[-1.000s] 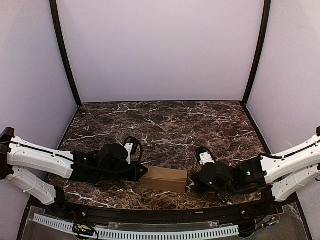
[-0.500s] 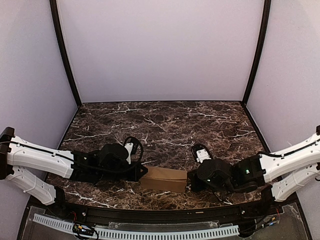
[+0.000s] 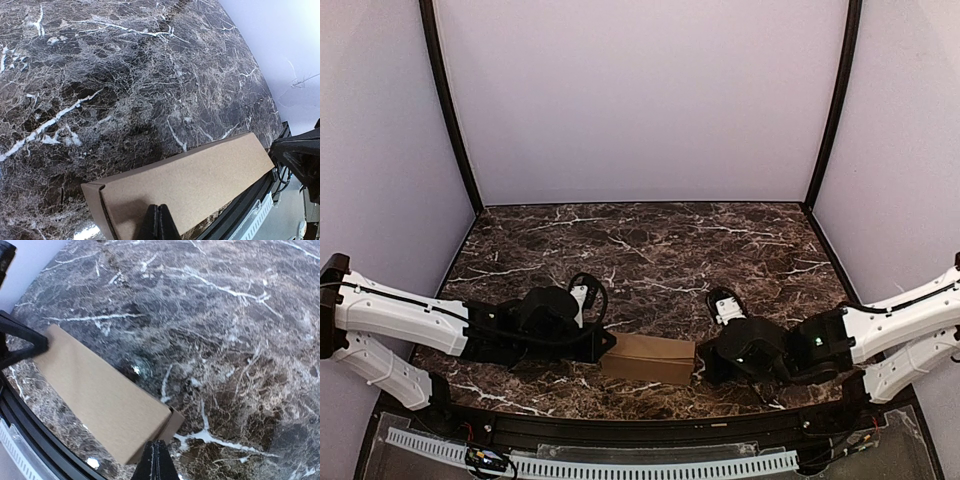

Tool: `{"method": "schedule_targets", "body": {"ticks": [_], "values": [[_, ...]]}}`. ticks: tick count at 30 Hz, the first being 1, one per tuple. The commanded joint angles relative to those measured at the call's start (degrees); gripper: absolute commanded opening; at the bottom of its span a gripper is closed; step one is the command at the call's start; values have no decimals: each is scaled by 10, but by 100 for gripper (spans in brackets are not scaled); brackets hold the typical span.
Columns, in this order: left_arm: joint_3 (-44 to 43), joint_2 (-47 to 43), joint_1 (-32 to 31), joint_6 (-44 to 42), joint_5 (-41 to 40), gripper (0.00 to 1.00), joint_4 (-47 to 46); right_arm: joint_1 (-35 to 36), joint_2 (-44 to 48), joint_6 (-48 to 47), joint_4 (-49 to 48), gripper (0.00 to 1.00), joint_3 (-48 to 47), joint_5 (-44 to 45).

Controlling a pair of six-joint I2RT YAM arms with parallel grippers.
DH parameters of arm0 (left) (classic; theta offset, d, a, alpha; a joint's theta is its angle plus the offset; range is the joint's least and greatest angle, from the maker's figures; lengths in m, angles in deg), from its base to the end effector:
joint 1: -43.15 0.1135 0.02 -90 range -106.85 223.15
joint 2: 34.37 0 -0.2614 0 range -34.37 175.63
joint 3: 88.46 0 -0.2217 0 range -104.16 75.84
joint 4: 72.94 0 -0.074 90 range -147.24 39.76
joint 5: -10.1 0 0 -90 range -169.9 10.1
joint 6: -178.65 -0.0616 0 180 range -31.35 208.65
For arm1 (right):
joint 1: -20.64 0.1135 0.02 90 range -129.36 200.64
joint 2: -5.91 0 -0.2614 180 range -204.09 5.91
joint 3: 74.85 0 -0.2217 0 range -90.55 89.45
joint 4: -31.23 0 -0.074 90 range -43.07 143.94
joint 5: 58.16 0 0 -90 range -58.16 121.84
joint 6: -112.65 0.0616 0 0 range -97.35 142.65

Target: Fold the paper box

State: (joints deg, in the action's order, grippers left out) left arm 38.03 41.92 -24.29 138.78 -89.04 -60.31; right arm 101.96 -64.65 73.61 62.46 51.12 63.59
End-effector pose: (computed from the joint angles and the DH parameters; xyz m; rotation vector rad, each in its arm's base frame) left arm 0.1135 -0.2477 0.2035 0.2583 2.3422 -0.9415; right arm 0.0668 0.2230 0.2034 -0.3581 2.2841 0.5475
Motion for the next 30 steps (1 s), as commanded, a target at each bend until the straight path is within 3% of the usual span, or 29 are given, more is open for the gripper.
{"method": "schedule_targets", "body": {"ticks": [1,6,14,30], "values": [[24,30,-6,-8,16,1,119,0,14,-35,10,0,-48,35],[25,28,-6,-7,14,1,121,0,-4,-37,3,0,-53,21],[26,27,-6,-6,13,1,121,6,-42,29,-44,0,30,-38],[26,27,-6,-5,13,1,120,13,-20,20,-12,0,10,1]]}}
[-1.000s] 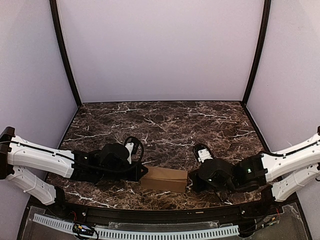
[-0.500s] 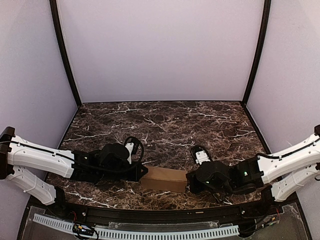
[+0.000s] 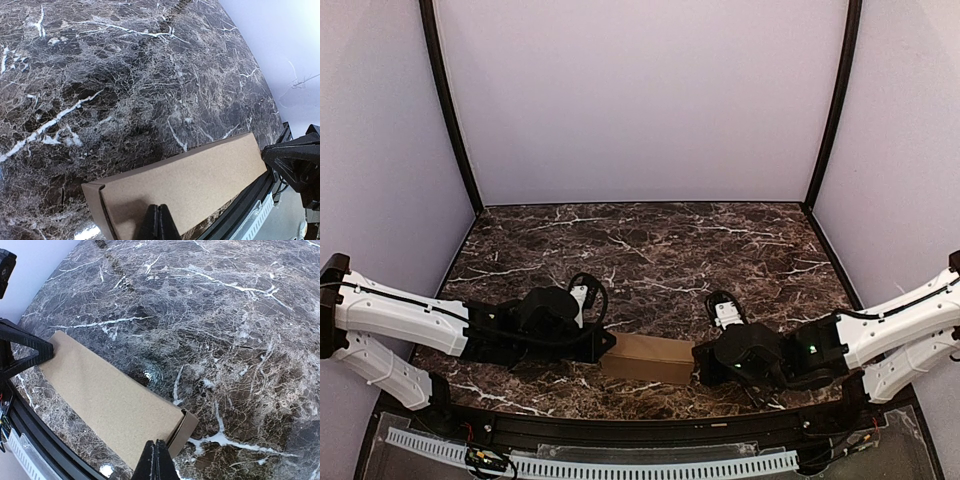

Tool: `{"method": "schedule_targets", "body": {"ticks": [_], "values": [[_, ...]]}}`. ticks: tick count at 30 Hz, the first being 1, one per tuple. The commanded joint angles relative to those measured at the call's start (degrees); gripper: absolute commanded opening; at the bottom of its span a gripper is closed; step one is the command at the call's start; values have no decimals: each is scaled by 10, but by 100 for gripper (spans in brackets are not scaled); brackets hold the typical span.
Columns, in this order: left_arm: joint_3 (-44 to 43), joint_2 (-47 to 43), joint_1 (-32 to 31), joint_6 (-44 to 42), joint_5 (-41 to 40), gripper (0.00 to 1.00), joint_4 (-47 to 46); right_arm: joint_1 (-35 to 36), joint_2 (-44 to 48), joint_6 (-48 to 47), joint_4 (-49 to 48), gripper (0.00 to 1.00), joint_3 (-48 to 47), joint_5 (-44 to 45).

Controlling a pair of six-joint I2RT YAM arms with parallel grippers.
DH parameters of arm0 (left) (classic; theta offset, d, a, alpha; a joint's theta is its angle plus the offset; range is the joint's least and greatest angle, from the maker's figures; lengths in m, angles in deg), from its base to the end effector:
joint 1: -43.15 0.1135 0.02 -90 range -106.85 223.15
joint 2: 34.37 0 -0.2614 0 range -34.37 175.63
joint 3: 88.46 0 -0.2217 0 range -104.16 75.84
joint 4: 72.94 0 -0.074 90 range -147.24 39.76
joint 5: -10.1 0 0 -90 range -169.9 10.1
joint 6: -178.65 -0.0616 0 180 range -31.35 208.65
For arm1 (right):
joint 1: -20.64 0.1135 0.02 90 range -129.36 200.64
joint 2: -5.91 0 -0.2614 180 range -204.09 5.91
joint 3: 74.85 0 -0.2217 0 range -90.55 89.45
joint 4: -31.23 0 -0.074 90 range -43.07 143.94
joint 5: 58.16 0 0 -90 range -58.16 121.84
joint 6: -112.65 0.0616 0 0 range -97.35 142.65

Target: Fold the paper box

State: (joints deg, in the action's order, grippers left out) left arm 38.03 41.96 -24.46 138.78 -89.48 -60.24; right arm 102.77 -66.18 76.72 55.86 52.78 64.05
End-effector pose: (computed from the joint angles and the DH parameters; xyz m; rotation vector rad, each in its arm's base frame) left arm 0.1132 -0.2478 0.2032 0.2572 2.3407 -0.9348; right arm 0.0652 0.2318 0.1993 -0.2821 2.2644 0.6406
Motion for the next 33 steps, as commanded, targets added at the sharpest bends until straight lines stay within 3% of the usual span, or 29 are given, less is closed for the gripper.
{"method": "schedule_targets", "body": {"ticks": [1,11,23,33], "values": [[26,27,-4,-6,17,1,120,5,-3,-20,55,0,-14,1],[25,27,-5,-7,18,1,121,4,20,-67,72,0,-79,26],[21,36,-4,-7,20,1,119,20,-44,37,18,0,40,-43],[19,37,-4,-10,21,1,121,21,16,-6,103,0,-35,39]]}}
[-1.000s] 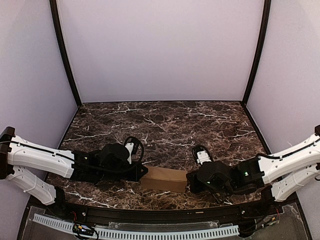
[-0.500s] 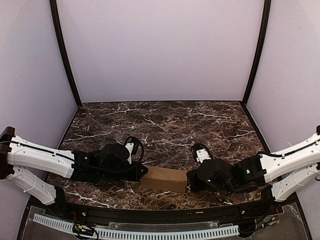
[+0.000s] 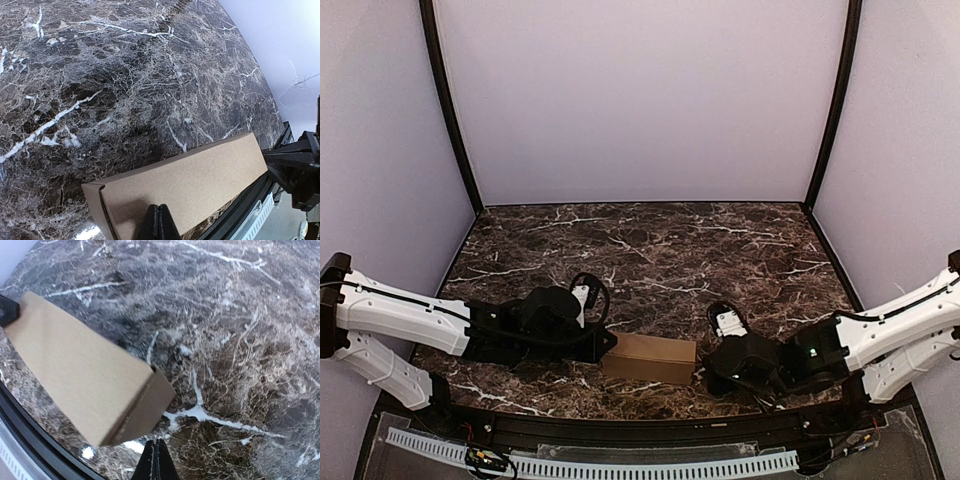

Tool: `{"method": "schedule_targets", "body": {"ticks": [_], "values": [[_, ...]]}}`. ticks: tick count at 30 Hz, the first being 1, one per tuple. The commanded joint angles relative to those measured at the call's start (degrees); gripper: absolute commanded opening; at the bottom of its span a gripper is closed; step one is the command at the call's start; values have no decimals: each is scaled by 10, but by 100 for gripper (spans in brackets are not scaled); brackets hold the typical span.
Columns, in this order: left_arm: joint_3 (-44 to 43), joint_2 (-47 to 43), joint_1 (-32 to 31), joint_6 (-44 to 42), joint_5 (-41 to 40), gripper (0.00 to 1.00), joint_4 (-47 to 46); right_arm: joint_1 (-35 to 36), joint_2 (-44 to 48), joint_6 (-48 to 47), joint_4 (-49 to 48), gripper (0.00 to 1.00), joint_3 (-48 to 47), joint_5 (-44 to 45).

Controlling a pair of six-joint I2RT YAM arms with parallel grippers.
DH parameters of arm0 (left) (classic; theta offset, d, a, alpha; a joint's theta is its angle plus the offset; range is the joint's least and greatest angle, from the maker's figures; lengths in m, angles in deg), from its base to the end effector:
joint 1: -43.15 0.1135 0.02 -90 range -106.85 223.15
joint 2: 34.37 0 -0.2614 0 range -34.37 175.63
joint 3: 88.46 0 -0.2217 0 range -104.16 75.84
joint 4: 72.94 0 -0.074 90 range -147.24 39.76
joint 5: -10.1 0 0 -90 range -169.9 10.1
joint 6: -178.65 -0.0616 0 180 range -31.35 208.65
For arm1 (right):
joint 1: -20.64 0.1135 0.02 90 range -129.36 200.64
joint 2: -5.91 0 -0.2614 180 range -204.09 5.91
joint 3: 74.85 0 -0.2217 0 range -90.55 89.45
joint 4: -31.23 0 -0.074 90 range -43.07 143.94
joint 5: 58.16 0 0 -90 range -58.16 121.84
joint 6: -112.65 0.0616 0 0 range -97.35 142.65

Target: Fold the paper box

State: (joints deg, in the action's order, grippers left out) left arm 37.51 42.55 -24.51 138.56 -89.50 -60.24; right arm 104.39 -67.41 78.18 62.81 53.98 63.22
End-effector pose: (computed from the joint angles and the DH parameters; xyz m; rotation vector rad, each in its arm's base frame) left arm 0.1139 -0.2501 0.2035 0.2627 2.3403 -0.9320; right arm 0.0564 0.2204 0.1783 -0.3671 2.3570 0.4972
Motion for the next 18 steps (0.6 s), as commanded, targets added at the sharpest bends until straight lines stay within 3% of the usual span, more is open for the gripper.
{"method": "schedule_targets", "body": {"ticks": [1,8,14,18], "values": [[24,30,-4,-7,21,1,121,4,33,-28,37,0,-56,52],[25,28,-4,-8,20,1,121,4,26,-49,30,0,-79,50],[28,29,-4,-6,19,1,119,4,-42,8,-46,0,7,-11],[27,32,-4,-6,21,1,117,6,-57,19,-57,0,15,-20]]}}
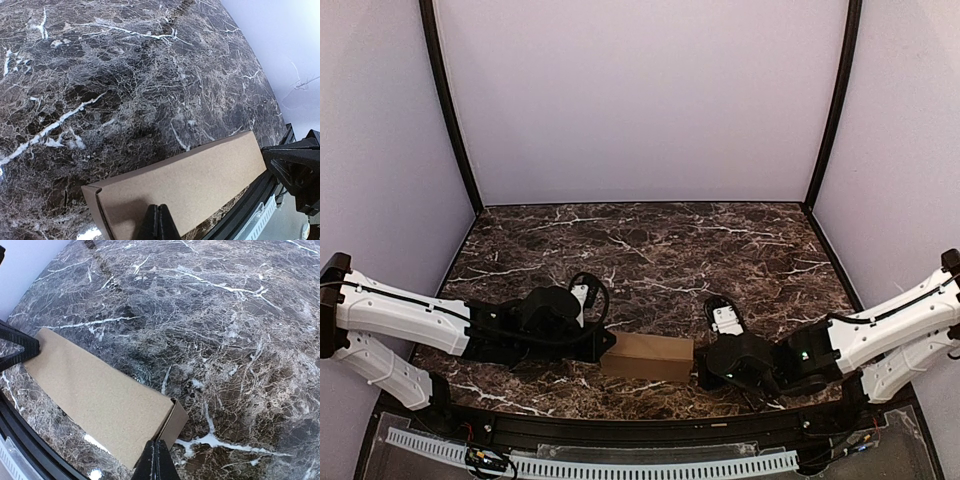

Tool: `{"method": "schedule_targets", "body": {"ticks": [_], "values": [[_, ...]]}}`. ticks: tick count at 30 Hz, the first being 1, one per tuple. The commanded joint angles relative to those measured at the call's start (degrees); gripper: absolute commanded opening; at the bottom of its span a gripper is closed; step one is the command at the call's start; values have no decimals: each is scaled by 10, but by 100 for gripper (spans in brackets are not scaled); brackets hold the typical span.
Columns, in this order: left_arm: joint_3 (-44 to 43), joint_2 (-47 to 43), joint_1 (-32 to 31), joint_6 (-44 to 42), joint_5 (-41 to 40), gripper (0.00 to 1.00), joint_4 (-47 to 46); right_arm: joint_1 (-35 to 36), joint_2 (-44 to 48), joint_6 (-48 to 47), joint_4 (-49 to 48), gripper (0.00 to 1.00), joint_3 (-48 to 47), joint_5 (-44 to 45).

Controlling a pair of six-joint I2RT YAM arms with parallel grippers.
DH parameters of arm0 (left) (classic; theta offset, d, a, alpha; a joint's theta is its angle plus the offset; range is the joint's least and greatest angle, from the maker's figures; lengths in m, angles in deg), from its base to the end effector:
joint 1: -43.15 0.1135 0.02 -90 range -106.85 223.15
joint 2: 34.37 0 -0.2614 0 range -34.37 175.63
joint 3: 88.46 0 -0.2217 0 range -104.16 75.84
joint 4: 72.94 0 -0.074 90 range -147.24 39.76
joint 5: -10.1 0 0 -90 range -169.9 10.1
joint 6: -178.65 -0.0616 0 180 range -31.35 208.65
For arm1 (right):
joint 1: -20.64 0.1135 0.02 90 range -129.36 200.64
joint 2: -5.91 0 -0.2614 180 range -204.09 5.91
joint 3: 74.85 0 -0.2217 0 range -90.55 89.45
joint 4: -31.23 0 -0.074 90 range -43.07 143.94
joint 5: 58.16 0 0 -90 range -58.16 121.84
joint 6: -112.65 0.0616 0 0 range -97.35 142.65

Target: Fold the paper box

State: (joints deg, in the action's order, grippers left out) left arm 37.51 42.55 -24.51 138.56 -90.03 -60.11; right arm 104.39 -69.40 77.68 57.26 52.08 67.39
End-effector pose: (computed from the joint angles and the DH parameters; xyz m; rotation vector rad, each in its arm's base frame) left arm 0.1143 -0.2497 0.2033 0.2570 2.3382 -0.9222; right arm 0.0619 0.2362 0.1898 -0.2937 2.2632 0.5526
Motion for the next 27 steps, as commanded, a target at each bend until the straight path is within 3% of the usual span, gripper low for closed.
{"method": "schedule_targets", "body": {"ticks": [1,10,16,27], "values": [[28,32,-4,-6,26,1,116,6,-31,23,-1,0,36,-57],[26,33,-4,-7,25,1,116,3,39,-27,83,0,-38,22],[24,31,-4,-8,24,1,116,2,41,-77,80,0,-94,32],[27,30,-4,-7,24,1,115,-5,-31,-4,1,0,18,-46]]}}
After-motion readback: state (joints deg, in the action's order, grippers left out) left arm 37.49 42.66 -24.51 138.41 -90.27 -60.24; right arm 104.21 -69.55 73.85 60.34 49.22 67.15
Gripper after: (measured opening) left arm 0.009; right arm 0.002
